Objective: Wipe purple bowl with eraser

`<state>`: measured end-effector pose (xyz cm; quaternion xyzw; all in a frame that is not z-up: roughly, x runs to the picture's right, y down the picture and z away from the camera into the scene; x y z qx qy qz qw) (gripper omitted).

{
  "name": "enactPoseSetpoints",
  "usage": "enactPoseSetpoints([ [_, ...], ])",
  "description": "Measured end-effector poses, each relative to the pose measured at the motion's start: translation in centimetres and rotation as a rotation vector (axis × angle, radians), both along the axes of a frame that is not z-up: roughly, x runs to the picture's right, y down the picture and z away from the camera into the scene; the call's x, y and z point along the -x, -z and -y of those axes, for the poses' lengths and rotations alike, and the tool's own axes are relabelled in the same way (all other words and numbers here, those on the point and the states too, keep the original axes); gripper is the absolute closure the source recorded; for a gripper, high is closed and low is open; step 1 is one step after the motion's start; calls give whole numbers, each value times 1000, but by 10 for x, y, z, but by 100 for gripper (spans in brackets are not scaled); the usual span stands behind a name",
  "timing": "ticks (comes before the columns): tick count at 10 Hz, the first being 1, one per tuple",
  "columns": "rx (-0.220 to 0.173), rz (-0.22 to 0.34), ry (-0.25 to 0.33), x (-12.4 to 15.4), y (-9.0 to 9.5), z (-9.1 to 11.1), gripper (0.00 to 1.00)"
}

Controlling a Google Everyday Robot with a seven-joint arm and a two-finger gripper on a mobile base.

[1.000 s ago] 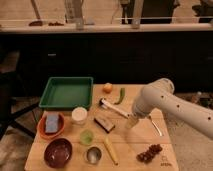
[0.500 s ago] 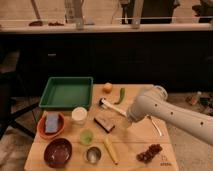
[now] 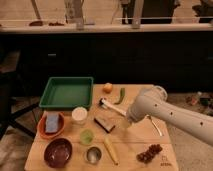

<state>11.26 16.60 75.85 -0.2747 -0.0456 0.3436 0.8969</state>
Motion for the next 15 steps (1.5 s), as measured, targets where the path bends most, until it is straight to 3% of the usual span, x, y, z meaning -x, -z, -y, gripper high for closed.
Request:
enactPoseSetpoints([
  [4,28,23,-35,36,-12,-31,20],
  [9,40,58,-46,68,-21,-34,20],
  [15,25,33,-63,90,-42,-41,20],
])
